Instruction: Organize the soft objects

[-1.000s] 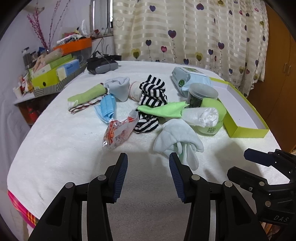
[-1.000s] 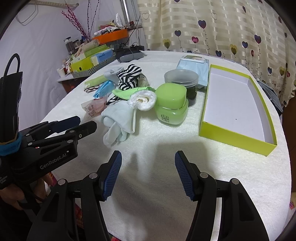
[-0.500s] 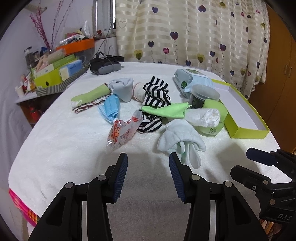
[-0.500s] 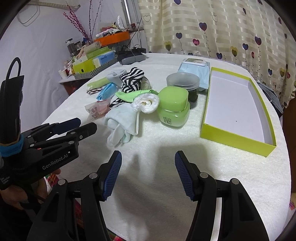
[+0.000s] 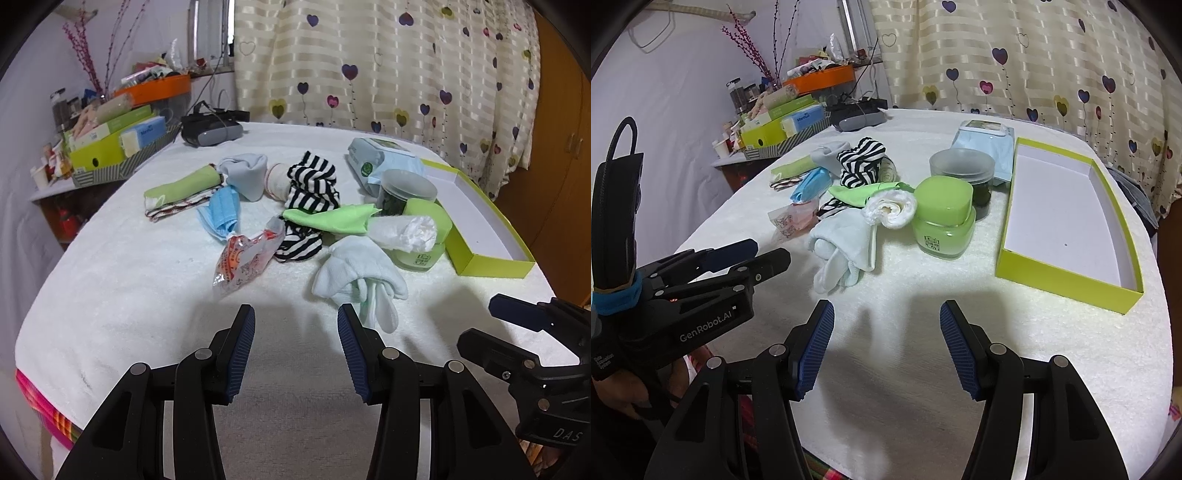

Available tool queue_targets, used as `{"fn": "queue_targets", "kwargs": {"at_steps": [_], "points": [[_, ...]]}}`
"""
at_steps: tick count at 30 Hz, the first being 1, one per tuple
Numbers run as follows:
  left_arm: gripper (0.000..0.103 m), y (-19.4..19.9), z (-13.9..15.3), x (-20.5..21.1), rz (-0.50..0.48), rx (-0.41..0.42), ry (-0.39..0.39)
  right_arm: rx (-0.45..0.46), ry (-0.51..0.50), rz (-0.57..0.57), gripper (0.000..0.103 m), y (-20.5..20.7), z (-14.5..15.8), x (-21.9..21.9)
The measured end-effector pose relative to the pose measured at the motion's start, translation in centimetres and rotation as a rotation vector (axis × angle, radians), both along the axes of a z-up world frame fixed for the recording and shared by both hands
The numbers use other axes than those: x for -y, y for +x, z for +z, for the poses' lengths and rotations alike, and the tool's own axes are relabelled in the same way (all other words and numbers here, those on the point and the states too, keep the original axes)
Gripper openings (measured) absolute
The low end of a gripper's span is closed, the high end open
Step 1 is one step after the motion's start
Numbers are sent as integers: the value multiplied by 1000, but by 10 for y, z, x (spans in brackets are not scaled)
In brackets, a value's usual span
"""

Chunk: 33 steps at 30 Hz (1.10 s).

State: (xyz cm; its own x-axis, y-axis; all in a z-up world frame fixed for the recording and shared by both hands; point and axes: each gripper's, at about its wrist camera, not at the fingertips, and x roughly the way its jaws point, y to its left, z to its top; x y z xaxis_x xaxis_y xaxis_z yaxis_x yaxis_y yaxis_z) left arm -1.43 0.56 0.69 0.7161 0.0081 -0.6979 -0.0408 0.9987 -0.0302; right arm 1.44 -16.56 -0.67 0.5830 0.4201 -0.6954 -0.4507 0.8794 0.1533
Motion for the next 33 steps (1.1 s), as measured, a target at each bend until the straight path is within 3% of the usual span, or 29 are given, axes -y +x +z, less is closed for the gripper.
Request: {"fn": "queue_targets", "kwargs": {"at_steps": [33], "points": [[46,7,0,-4,-20,2,10,16,25,54,61,5,4,-16]]}}
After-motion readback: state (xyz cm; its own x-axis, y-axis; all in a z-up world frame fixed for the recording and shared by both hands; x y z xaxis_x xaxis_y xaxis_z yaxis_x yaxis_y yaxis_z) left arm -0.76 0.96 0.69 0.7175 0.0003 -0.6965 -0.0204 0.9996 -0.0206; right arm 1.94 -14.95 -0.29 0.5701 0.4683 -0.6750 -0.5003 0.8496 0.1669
